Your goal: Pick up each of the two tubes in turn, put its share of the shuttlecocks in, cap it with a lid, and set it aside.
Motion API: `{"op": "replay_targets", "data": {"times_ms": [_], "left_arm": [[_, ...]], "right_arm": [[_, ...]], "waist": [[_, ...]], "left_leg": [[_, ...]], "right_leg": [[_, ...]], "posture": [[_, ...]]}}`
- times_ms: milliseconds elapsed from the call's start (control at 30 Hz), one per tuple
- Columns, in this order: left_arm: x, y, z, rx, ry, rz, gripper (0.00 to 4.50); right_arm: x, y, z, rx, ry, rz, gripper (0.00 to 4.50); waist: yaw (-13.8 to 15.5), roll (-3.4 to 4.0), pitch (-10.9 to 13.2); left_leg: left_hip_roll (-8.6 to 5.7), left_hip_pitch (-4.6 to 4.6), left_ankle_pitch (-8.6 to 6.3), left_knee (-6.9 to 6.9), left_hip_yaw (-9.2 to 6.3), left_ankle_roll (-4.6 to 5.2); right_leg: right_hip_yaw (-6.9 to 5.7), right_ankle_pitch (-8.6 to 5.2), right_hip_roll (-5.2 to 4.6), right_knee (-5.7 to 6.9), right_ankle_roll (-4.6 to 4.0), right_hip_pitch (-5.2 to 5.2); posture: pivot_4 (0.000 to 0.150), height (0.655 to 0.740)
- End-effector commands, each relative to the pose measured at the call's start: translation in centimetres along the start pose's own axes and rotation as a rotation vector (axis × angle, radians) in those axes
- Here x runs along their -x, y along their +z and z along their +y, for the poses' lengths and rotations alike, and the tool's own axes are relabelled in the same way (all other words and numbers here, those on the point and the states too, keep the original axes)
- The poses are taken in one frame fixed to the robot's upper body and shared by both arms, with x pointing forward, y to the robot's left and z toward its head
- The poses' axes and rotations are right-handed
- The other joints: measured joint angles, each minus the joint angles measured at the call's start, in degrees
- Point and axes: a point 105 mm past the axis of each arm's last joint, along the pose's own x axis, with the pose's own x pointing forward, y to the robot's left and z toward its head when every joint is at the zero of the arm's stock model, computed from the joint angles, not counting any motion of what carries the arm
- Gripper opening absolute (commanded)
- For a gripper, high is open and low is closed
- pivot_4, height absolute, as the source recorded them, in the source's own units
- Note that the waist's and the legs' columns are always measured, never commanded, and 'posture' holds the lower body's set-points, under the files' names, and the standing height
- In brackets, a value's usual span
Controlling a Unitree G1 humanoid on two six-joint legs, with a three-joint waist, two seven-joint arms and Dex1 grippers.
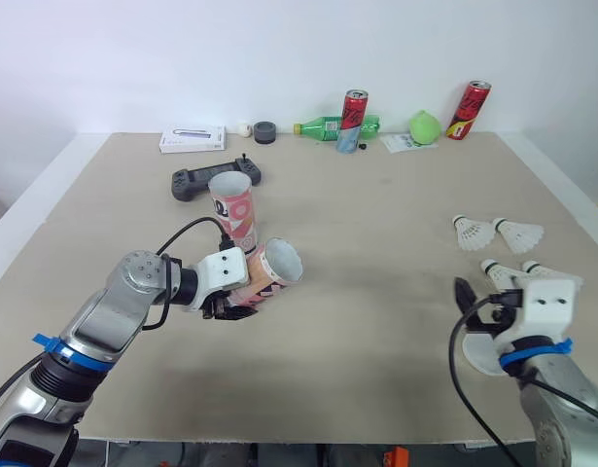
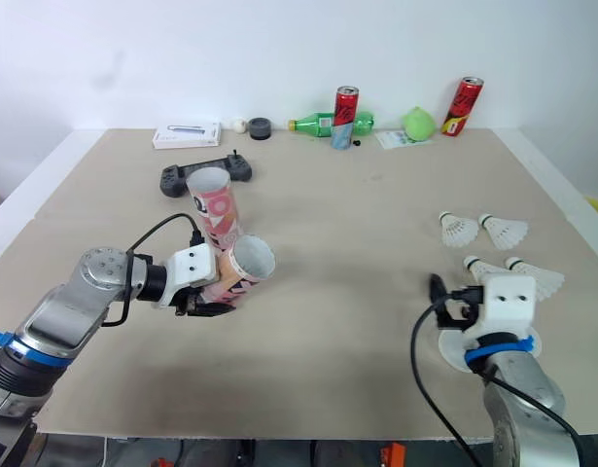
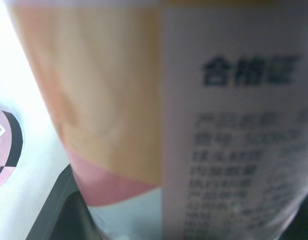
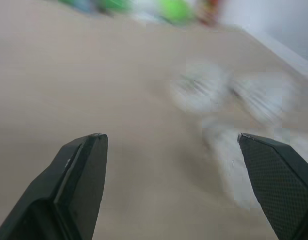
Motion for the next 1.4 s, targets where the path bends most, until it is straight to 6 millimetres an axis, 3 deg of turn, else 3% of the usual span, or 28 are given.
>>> {"op": "replay_targets", "data": {"times_ms": [33, 500, 600, 700, 833, 967, 1067, 1133, 1233, 1400], "left_arm": [[-1.7, -1.1, -1.9, 0.033, -0.097, 0.022, 2.73], [-1.6, -1.1, -2.0, 0.042, -0.069, 0.017, 2.73], [-1.6, -1.0, -1.9, 0.042, -0.066, 0.013, 2.73], [-1.7, -1.0, -2.0, 0.042, -0.066, 0.014, 2.73], [-1.6, -1.0, -2.0, 0.045, -0.064, 0.015, 2.73], [-1.6, -1.0, -2.0, 0.046, -0.060, 0.017, 2.73], [-1.5, -1.1, -2.0, 0.050, -0.057, 0.019, 2.73], [-1.4, -1.1, -2.1, 0.052, -0.060, 0.020, 2.73], [-1.5, -1.2, -2.0, 0.056, -0.064, 0.022, 2.73], [-1.8, -1.1, -1.8, 0.057, -0.072, 0.018, 2.73]], "right_arm": [[-0.9, 0.8, -1.7, -0.060, -0.078, -0.006, 4.45], [-4.3, -1.0, -2.1, -0.171, -0.066, 0.094, 4.45], [-5.4, -1.3, -2.2, -0.162, -0.064, 0.100, 3.66], [-6.1, -1.7, -2.2, -0.154, -0.065, 0.103, 2.32], [-6.3, -1.9, -2.3, -0.157, -0.066, 0.096, 0.11], [-6.0, -1.2, -1.9, -0.124, -0.020, 0.052, 0.05], [-4.7, 2.0, 1.3, -0.060, 0.213, -0.067, 0.05], [-2.8, 5.6, 5.3, 0.049, 0.470, -0.191, 0.05], [0.1, 9.3, 10.1, 0.115, 0.788, -0.294, 0.05], [2.8, 12.0, 14.9, 0.350, 1.105, -0.351, 0.05]], "waist": [[-0.04, 0.02, -0.01], [0.00, 0.07, -0.04], [0.00, 0.09, -0.05], [0.00, 0.09, -0.05], [0.00, 0.09, -0.05], [0.00, 0.09, -0.05], [0.00, 0.15, -0.04], [-0.16, 0.25, -0.02], [-0.24, 0.24, 0.08], [0.02, -0.14, 0.09]], "left_leg": [[0.00, 0.01, 0.00, 0.00, 0.02, 0.00], [-0.05, -0.01, 0.00, -0.06, -0.03, 0.01], [-0.04, 0.00, 0.00, -0.06, -0.04, 0.01], [-0.06, 0.00, 0.01, -0.06, -0.04, 0.01], [-0.07, -0.01, 0.01, -0.06, -0.07, 0.01], [-0.08, 0.00, 0.00, -0.06, -0.06, 0.01], [-0.08, 0.00, 0.00, -0.07, -0.07, 0.01], [-0.06, 0.00, 0.00, -0.08, -0.04, 0.02], [-0.04, 0.03, 0.00, -0.07, -0.01, 0.02], [0.06, 0.13, 0.01, -0.05, -0.16, 0.03]], "right_leg": [[0.02, 0.00, 0.00, 0.00, 0.01, 0.00], [0.03, -0.07, 0.00, -0.01, 0.08, 0.05], [0.02, -0.07, 0.02, -0.01, 0.08, 0.06], [0.02, -0.07, 0.01, -0.01, 0.09, 0.08], [0.01, -0.08, 0.01, -0.01, 0.11, 0.11], [0.02, -0.08, 0.01, -0.02, 0.12, 0.12], [0.03, -0.08, 0.01, -0.02, 0.13, 0.12], [0.05, -0.09, 0.03, -0.02, 0.14, 0.10], [0.08, -0.06, 0.05, -0.02, 0.18, 0.08], [-0.15, -0.12, 0.08, -0.05, 0.07, 0.27]], "posture": [[0.150, 0.7400], [0.150, 0.7400], [0.150, 0.7400], [0.150, 0.7400], [0.150, 0.7400], [0.150, 0.7400], [0.150, 0.7400], [0.150, 0.7400], [0.150, 0.7400], [0.150, 0.7400]]}}
